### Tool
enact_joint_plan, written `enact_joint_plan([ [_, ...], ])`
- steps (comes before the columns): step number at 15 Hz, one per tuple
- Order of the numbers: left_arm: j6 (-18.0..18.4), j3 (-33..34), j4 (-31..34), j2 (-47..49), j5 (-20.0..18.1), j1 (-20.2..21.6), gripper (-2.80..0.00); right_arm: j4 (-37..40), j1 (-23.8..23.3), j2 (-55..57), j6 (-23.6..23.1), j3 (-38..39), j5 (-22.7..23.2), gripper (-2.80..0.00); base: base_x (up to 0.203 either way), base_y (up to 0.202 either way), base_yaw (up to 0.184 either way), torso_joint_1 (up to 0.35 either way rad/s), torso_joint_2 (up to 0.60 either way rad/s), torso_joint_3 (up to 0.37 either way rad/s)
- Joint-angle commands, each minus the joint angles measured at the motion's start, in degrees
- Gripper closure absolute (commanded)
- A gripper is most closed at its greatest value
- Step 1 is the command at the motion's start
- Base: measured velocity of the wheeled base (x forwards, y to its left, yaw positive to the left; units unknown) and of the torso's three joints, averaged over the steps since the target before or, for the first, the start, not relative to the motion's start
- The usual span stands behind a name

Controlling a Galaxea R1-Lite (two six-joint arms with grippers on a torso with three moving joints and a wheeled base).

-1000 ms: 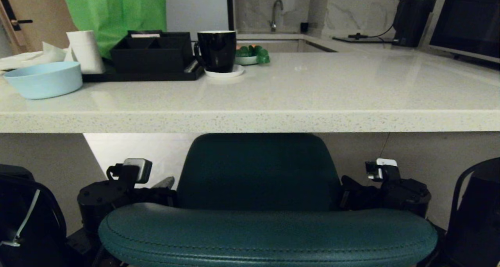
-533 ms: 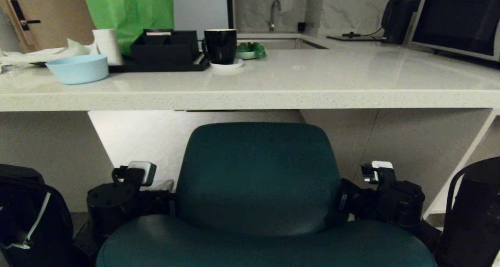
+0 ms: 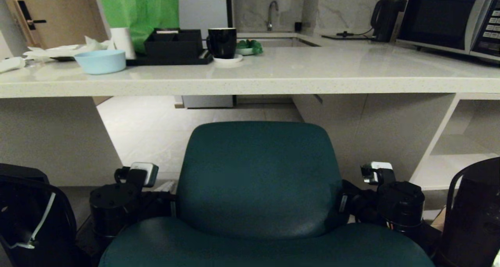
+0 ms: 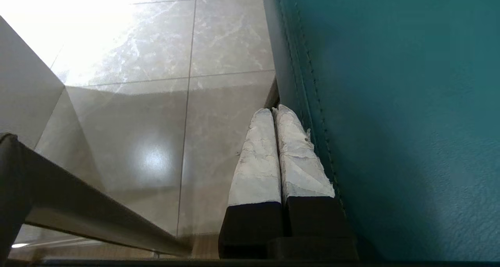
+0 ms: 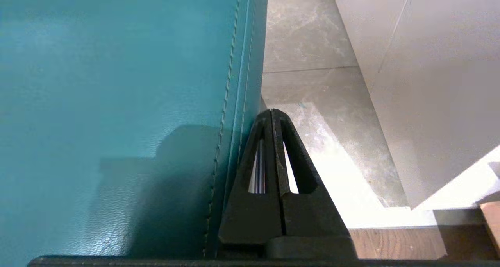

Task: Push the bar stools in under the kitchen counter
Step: Pull the blue chair out from under the dining table

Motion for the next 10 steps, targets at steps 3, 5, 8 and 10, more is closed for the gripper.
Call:
enact_joint_plan([
  [3, 0.4, -1.1, -0.7, -0.8, 0.1, 0.0, 0.00, -0.7, 0.0, -1.5, -0.8, -0.1, 0.0, 0.00, 0.000, 0.000, 0.000, 0.000, 0.00, 0.000],
  [5, 0.6, -1.9, -0.7, -0.8, 0.1, 0.1, 0.00, -0.7, 0.0, -2.2, -1.1, -0.5, 0.0, 0.00, 0.000, 0.000, 0.000, 0.000, 0.00, 0.000],
  [8, 0.6, -3.6, -0.7, -0.6, 0.1, 1.2, 0.00, 1.8, -0.6, -3.6, -1.3, -3.3, 0.0, 0.00, 0.000, 0.000, 0.000, 0.000, 0.00, 0.000],
  [10, 1.4, -4.9, -0.7, -0.7, 0.0, 1.9, 0.00, 3.4, -0.9, -4.1, -1.3, -4.2, -0.1, 0.00, 0.000, 0.000, 0.000, 0.000, 0.00, 0.000],
])
